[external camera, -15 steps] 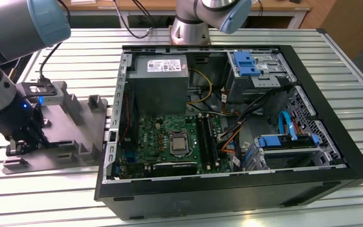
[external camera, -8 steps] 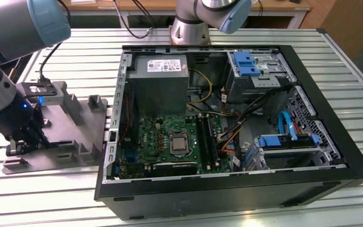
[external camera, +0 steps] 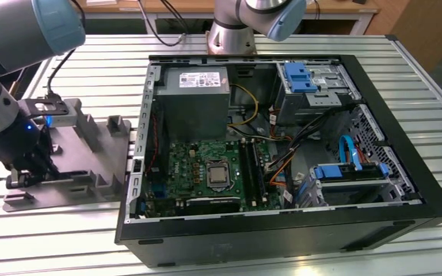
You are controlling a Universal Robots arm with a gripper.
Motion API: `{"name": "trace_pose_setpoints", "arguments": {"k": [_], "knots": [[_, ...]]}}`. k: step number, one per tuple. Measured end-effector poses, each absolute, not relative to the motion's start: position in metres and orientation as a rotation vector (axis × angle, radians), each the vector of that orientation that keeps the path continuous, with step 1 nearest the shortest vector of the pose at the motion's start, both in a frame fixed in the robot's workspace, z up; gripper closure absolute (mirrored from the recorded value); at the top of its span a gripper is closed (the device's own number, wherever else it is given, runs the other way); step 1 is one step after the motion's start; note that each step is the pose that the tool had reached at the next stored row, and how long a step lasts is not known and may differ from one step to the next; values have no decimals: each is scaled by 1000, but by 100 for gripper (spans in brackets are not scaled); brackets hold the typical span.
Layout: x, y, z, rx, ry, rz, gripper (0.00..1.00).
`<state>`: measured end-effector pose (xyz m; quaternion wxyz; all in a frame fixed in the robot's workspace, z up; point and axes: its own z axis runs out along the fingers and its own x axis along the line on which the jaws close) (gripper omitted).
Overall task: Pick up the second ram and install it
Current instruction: 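Pick up the second ram and move it above second insertion slot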
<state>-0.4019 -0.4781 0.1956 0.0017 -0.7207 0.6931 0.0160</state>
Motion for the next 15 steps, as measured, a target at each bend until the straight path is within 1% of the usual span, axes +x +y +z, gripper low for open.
{"name": "trace_pose_setpoints", "arguments": {"k": [15], "knots": [[-402, -478, 213, -2261, 2174, 52, 86]]}}
